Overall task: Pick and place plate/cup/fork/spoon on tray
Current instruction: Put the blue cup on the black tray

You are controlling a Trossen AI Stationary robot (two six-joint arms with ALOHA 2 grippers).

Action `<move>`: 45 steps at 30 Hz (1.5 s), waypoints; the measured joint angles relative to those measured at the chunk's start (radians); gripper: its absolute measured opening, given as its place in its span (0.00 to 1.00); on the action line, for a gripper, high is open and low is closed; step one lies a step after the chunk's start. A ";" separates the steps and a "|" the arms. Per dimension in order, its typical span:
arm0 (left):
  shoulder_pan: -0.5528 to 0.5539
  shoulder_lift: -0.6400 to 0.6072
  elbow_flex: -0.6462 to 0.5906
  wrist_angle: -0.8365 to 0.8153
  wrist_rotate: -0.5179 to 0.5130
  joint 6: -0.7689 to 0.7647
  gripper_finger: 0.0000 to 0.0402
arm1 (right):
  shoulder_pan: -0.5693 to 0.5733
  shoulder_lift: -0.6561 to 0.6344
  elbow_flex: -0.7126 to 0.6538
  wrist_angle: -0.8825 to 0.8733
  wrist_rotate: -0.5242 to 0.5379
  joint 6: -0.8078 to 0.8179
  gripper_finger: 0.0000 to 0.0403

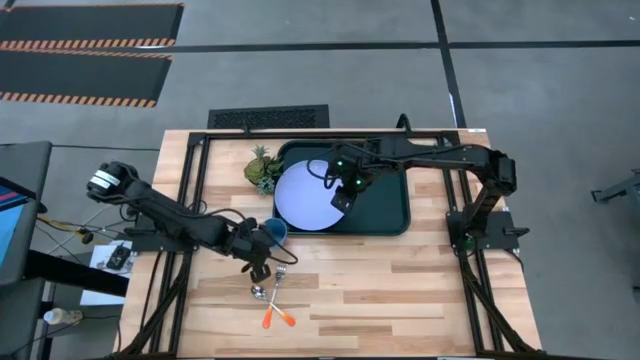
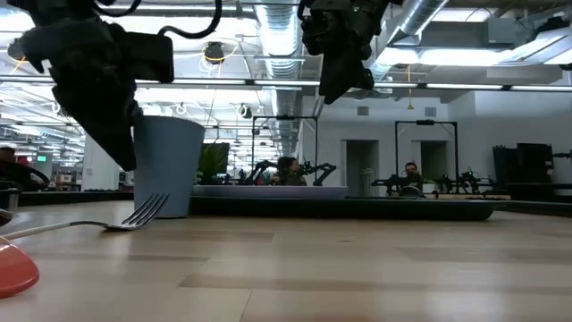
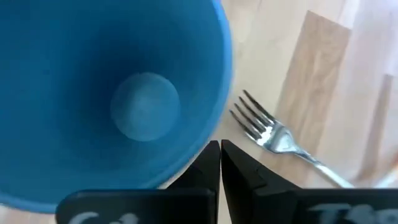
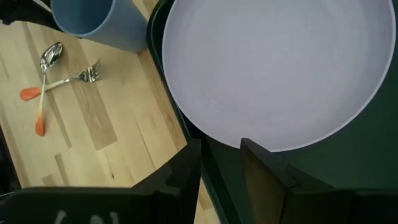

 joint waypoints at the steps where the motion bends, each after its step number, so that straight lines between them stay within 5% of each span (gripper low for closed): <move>1: -0.010 -0.006 0.006 -0.009 0.001 -0.011 0.00 | 0.000 0.000 0.000 0.000 0.000 0.000 0.33; 6: -0.074 -0.091 0.047 -0.134 -0.019 -0.123 0.00 | -0.001 0.000 0.000 0.000 0.000 0.000 0.33; 15: -0.086 -0.104 0.043 -0.532 -0.342 -0.413 0.00 | -0.001 0.000 0.000 0.004 0.000 0.001 0.33; 20: -0.049 -0.102 0.043 -0.365 -0.441 -0.317 0.00 | -0.001 0.000 0.000 0.003 0.000 0.016 0.33; 38: -0.008 0.097 0.043 0.069 -0.301 -0.186 0.00 | 0.052 0.000 0.000 0.055 0.000 0.018 0.34; 45: 0.036 0.128 0.043 0.207 -0.264 -0.027 0.00 | 0.120 0.000 0.000 0.157 0.001 0.010 0.46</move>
